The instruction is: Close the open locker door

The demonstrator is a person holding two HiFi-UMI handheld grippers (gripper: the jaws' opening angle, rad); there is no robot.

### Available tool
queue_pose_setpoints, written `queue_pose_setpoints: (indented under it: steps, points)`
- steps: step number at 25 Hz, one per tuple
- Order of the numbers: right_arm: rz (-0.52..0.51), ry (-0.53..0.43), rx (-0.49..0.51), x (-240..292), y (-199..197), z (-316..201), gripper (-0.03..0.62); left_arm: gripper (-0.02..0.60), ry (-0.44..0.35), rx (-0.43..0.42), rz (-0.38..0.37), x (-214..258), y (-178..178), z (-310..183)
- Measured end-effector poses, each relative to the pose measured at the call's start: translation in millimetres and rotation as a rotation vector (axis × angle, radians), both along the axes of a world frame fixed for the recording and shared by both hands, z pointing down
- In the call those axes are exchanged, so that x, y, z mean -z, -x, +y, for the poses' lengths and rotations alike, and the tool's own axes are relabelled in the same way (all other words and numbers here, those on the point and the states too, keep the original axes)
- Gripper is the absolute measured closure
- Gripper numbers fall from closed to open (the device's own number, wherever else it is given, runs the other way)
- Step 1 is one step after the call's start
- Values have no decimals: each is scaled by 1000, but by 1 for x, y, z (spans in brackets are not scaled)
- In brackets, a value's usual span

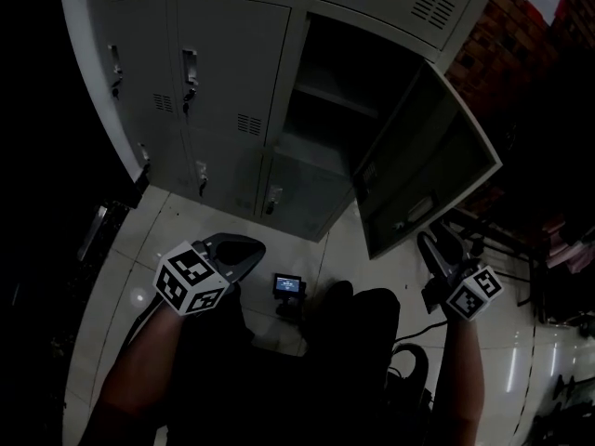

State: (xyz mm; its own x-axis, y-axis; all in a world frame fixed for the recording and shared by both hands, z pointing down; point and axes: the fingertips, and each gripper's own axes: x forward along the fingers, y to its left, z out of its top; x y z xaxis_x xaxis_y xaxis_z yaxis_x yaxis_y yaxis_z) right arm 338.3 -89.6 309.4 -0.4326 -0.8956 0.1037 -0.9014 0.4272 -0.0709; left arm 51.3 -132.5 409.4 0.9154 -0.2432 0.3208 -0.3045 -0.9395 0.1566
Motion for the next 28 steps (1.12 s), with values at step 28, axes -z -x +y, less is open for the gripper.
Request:
queue_pose_setpoints:
  steps: [28]
  points:
    - [64, -18, 20, 5, 211, -236, 491, 569, 13, 21, 11, 4, -4, -2]
